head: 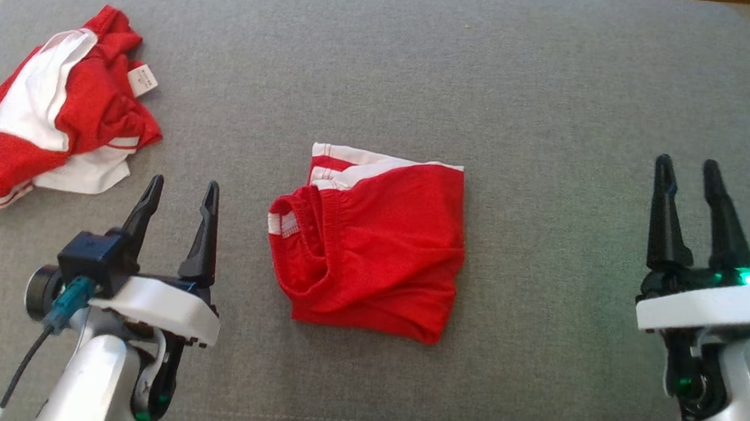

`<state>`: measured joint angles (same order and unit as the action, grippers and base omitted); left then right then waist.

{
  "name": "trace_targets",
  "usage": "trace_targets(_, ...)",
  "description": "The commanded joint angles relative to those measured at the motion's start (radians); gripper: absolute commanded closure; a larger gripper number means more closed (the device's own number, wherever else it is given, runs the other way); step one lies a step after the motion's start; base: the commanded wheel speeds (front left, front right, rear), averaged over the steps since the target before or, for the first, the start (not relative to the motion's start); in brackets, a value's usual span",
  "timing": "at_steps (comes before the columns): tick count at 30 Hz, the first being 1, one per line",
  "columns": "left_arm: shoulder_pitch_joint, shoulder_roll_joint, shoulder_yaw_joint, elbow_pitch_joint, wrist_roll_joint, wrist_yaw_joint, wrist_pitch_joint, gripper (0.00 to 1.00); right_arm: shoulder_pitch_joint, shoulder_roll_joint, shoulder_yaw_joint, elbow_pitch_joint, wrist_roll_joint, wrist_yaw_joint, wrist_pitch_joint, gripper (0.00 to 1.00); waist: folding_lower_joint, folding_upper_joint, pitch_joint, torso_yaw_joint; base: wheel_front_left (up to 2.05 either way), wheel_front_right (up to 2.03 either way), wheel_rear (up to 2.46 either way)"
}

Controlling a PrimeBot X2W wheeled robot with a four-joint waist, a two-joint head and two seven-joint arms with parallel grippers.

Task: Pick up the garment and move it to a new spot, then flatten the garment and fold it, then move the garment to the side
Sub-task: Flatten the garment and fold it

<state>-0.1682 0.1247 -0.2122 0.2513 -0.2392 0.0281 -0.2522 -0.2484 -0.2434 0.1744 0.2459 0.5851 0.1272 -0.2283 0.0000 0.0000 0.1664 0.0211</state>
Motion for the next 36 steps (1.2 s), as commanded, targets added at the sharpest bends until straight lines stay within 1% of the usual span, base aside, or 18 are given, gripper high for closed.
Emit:
trace_targets(1,-0.020,0.026,0.043,-0.038,-0.006,0.010,-0.004,0.00,0.004,0.009,-0.007,-0.041,-0.050,0.003,-0.011,0.00,0.0000,0.0000,-0.007,-0.005,0.00,0.00,0.00)
trace_targets(5,-0.006,0.036,0.049,-0.047,-0.009,0.019,-0.001,0.00,0.046,0.048,-0.072,-0.068,-0.171,0.003,-0.014,0.00,0.0000,0.0000,-0.027,-0.008,0.00,0.00,0.00)
trace_targets(7,0.005,0.043,0.051,-0.052,-0.009,0.023,0.001,0.00,0.067,0.066,-0.086,-0.085,-0.219,0.003,-0.010,0.00,0.0000,0.0000,-0.036,-0.009,0.00,0.00,0.00)
trace_targets(8,0.019,0.049,0.052,-0.058,-0.008,0.027,0.004,0.00,0.089,0.083,-0.093,-0.102,-0.261,0.003,-0.002,0.00,0.0000,0.0000,-0.050,-0.009,0.00,0.00,0.00)
trace_targets(12,0.049,0.061,0.051,-0.073,-0.007,0.034,0.017,0.00,0.130,0.105,-0.099,-0.129,-0.322,0.003,0.013,0.00,0.0000,0.0000,-0.078,-0.007,0.00,0.00,0.00)
trace_targets(17,0.087,0.071,0.053,-0.095,-0.023,0.032,0.038,0.00,0.173,0.127,-0.103,-0.143,-0.354,0.003,0.030,0.00,0.0000,0.0000,-0.107,-0.005,0.00,0.00,0.00)
trace_targets(26,0.130,0.080,0.048,-0.107,-0.043,0.026,0.057,0.00,0.233,0.151,-0.121,-0.147,-0.369,0.003,0.053,0.00,0.0000,0.0000,-0.149,-0.005,0.00,0.00,0.00)
trace_targets(36,0.154,0.084,0.038,-0.114,-0.059,0.026,0.078,0.00,0.265,0.157,-0.119,-0.165,-0.371,0.003,0.072,0.00,0.0000,0.0000,-0.169,-0.009,0.00,0.00,0.00)
